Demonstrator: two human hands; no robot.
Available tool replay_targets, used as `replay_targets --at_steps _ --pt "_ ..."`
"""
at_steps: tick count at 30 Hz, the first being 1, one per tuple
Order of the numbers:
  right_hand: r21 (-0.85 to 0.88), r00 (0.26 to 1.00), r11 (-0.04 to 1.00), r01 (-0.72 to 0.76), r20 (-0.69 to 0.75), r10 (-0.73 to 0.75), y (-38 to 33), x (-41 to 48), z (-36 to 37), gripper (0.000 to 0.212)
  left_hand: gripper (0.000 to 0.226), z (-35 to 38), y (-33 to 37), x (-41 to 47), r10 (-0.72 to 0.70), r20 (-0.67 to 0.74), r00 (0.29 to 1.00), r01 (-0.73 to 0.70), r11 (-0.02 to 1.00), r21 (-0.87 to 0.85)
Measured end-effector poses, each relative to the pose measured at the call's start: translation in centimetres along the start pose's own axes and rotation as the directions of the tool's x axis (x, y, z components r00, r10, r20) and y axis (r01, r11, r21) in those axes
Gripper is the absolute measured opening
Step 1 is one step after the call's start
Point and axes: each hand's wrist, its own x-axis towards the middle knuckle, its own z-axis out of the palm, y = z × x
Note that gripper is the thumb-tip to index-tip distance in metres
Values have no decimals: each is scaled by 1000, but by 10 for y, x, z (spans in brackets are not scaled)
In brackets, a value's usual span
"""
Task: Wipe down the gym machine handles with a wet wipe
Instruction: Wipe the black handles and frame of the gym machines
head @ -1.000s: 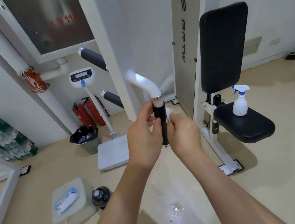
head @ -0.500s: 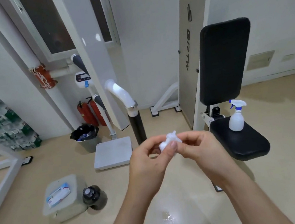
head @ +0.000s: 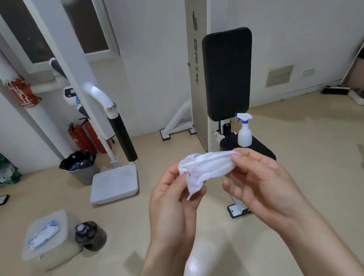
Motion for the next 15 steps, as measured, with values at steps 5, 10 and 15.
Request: replay_targets --at_steps 5,10,15 --pt "-79 989 986 143 -30 -146 -47 -32 -54 12 22 63 -19 -13 0 85 996 -19 975 223" --pt "6 985 985 170 -34 -170 -108 -39 -134 17 9 155 -69 -7 140 158 978 -184 932 312" --pt "-146 982 972 186 1 -187 -188 -36 -252 19 14 273 -139 21 125 204 971 -188 924 331"
